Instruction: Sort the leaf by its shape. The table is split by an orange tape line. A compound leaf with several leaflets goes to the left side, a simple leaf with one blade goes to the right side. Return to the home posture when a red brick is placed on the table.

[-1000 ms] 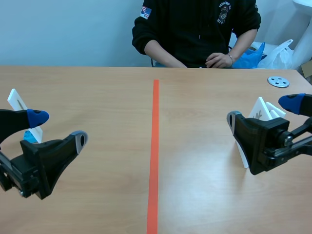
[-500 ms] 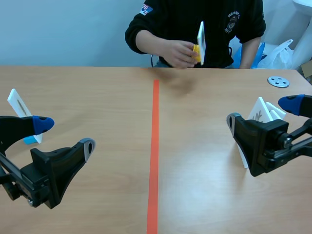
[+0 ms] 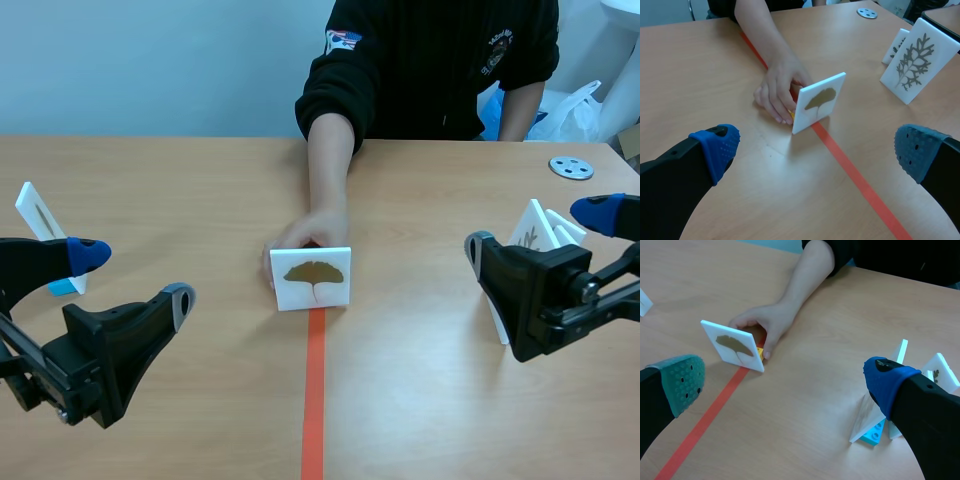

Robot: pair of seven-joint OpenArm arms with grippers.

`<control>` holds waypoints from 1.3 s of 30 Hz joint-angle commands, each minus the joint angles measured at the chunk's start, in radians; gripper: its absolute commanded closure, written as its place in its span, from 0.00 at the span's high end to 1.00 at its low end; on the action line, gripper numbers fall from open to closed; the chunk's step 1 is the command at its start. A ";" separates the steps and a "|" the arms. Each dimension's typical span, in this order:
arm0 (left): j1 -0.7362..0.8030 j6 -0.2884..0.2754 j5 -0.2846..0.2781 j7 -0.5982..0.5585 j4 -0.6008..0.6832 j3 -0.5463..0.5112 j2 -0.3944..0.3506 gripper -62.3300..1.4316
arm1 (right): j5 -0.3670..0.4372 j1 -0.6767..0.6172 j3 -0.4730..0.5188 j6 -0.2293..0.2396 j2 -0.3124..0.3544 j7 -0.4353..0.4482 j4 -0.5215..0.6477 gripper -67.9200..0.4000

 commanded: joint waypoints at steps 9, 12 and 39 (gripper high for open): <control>-0.011 -0.001 -0.010 -0.014 0.013 -0.002 0.000 1.00 | 0.004 0.012 0.010 0.000 0.003 0.012 0.005 1.00; -0.011 -0.001 -0.010 -0.014 0.013 -0.002 0.000 1.00 | 0.004 0.012 0.010 0.000 0.003 0.012 0.005 1.00; -0.042 -0.002 0.028 -0.011 -0.027 0.007 0.000 1.00 | 0.005 0.012 0.009 0.000 0.003 0.012 0.005 1.00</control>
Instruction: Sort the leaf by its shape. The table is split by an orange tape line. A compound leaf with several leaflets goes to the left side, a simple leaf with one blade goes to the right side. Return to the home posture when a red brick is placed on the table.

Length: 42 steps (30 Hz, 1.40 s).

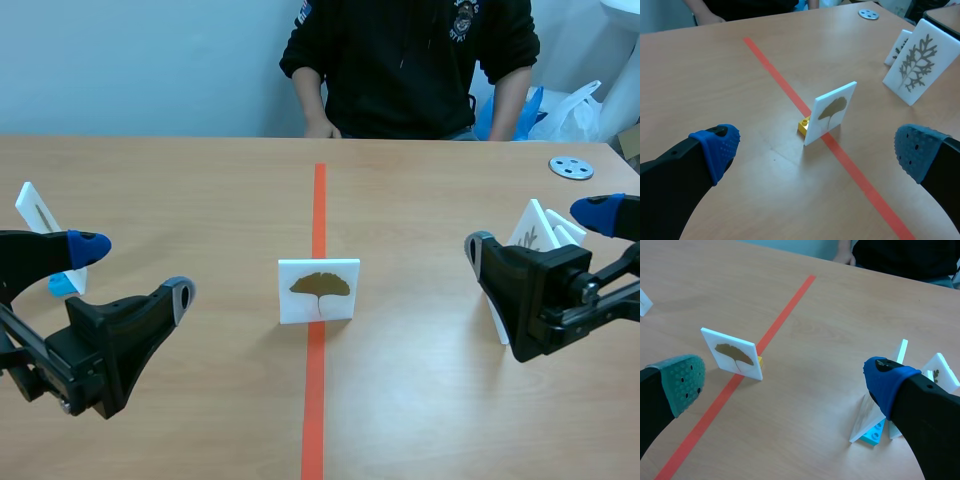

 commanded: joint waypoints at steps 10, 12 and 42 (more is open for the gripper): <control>-0.186 -0.001 0.055 -0.076 -0.205 0.145 0.000 1.00 | 0.004 0.012 0.010 0.000 0.003 0.012 0.005 1.00; -0.230 0.002 0.084 -0.098 -0.252 0.180 0.001 1.00 | 0.004 0.012 0.010 0.000 0.003 0.012 0.005 1.00; -0.769 0.022 0.413 -0.420 -0.923 0.582 0.193 1.00 | 0.004 0.012 0.010 -0.005 0.002 0.012 0.005 1.00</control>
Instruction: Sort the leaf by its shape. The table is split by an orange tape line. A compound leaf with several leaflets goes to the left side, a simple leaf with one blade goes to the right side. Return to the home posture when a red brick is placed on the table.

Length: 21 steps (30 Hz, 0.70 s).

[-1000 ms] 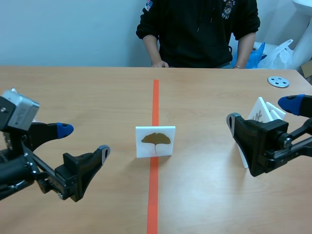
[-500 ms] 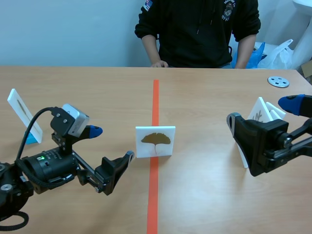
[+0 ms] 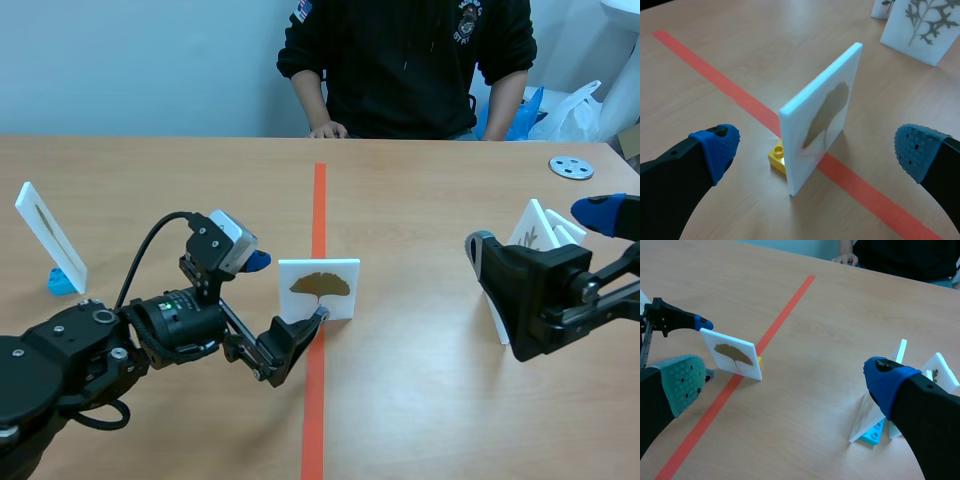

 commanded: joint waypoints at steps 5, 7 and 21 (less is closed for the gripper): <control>-0.065 0.006 0.001 -0.036 -0.053 0.059 0.022 1.00 | 0.005 0.012 0.010 -0.001 0.002 0.012 0.005 1.00; -0.079 0.008 0.001 -0.036 -0.068 0.092 0.026 1.00 | 0.005 0.012 0.010 -0.001 0.002 0.011 0.005 1.00; -0.142 0.037 -0.002 -0.037 -0.123 0.240 0.053 1.00 | 0.005 0.012 0.010 -0.001 0.002 0.011 0.005 1.00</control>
